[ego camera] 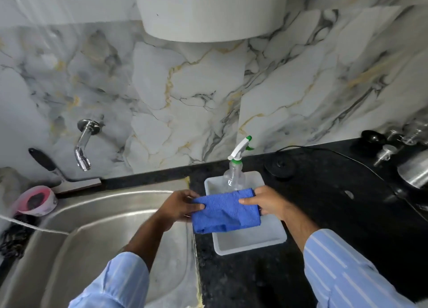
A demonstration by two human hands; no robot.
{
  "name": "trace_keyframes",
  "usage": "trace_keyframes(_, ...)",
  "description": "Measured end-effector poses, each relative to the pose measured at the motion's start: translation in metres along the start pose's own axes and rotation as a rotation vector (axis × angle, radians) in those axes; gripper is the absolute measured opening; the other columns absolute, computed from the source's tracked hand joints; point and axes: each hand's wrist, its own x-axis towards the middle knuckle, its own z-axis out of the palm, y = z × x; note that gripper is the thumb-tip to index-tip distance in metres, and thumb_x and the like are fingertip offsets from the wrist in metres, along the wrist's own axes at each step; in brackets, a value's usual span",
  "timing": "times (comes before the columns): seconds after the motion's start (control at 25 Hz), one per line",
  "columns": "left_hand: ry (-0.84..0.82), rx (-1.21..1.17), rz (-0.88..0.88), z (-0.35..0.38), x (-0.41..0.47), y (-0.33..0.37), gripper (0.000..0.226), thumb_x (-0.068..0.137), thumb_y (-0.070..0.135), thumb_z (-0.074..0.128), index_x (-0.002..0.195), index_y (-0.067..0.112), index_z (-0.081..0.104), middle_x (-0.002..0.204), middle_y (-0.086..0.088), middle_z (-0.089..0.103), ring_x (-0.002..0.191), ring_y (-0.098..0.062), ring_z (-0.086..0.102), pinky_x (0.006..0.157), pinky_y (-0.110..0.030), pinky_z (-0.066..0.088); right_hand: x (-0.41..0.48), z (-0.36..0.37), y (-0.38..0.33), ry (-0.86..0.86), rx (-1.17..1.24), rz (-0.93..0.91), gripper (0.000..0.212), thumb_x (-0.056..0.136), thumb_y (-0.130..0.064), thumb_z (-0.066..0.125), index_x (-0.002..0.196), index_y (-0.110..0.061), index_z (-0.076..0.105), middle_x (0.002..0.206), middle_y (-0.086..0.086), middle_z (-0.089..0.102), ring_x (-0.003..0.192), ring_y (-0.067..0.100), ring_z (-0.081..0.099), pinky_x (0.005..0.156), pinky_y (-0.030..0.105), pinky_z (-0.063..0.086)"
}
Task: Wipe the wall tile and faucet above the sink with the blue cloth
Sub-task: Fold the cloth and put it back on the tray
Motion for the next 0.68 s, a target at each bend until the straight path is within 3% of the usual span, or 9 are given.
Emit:
trace_keyframes(0.08, 0.089, 0.115, -0.009, 0.035, 0.023, -0.008, 0.03, 0.08, 0.005, 0.081, 0.107, 0.004, 0.068, 0.095, -0.013, 0.07, 0.07, -0.02, 0.072, 0.056, -0.032, 0.062, 0.012, -0.013, 0.026, 0.127, -0.152, 0.023, 0.022, 0.09, -0.014, 0.088, 0.085, -0.002, 0.071, 0.088, 0.005, 0.073, 0.076, 0.012, 0.069, 0.061, 0.022, 0.057)
trace_keyframes(0.16, 0.138, 0.366, 0.015, 0.063, 0.047, -0.02, 0.028, 0.079, 0.013, 0.081, 0.106, 0.013, 0.071, 0.099, -0.009, 0.073, 0.077, -0.022, 0.073, 0.064, -0.035, 0.064, 0.028, -0.018, 0.047, 0.235, -0.397, 0.049, 0.041, 0.09, -0.02, 0.088, 0.069, -0.012, 0.055, 0.072, -0.002, 0.057, 0.06, 0.008, 0.053, 0.05, 0.018, 0.041)
trace_keyframes(0.24, 0.147, 0.643, 0.068, 0.083, 0.06, -0.029, 0.027, 0.08, 0.024, 0.077, 0.106, 0.022, 0.071, 0.101, -0.003, 0.074, 0.084, -0.017, 0.069, 0.074, -0.027, 0.058, 0.04, -0.014, 0.065, 0.291, -0.602, 0.066, 0.03, 0.093, -0.024, 0.084, 0.083, -0.011, 0.059, 0.088, 0.004, 0.064, 0.075, 0.017, 0.064, 0.061, 0.025, 0.05)
trace_keyframes(0.36, 0.124, 0.808, 0.142, 0.109, 0.072, -0.042, 0.026, 0.082, 0.023, 0.07, 0.108, 0.019, 0.069, 0.105, -0.005, 0.072, 0.093, -0.023, 0.066, 0.079, -0.029, 0.051, 0.059, -0.002, 0.086, 0.312, -0.738, 0.076, 0.021, 0.1, -0.023, 0.077, 0.112, -0.008, 0.068, 0.117, 0.011, 0.071, 0.105, 0.029, 0.072, 0.084, 0.033, 0.058)
trace_keyframes(0.52, 0.067, 1.225, 0.214, 0.127, 0.082, -0.057, 0.021, 0.09, 0.024, 0.056, 0.109, 0.018, 0.062, 0.109, -0.007, 0.07, 0.101, -0.029, 0.065, 0.083, -0.038, 0.05, 0.083, 0.014, 0.109, 0.285, -0.934, 0.046, 0.024, 0.109, -0.011, 0.055, 0.127, -0.001, 0.067, 0.127, 0.017, 0.068, 0.118, 0.036, 0.067, 0.087, 0.036, 0.052)
trace_keyframes(0.6, 0.091, 1.471, 0.268, 0.128, 0.083, -0.062, 0.023, 0.094, 0.025, 0.052, 0.113, 0.02, 0.062, 0.114, -0.006, 0.07, 0.117, -0.03, 0.056, 0.091, -0.043, 0.044, 0.084, 0.016, 0.118, 0.25, -1.076, -0.004, 0.027, 0.111, -0.012, 0.051, 0.129, -0.002, 0.067, 0.13, 0.015, 0.069, 0.119, 0.034, 0.066, 0.09, 0.034, 0.049)
trace_keyframes(0.68, 0.136, 1.53, 0.328, 0.122, 0.079, -0.068, 0.029, 0.095, 0.028, 0.051, 0.12, 0.019, 0.063, 0.126, -0.005, 0.065, 0.137, -0.031, 0.04, 0.103, -0.049, 0.035, 0.067, 0.021, 0.109, 0.26, -1.079, 0.004, 0.027, 0.111, -0.02, 0.056, 0.132, -0.008, 0.067, 0.133, 0.011, 0.068, 0.121, 0.03, 0.067, 0.097, 0.034, 0.052)
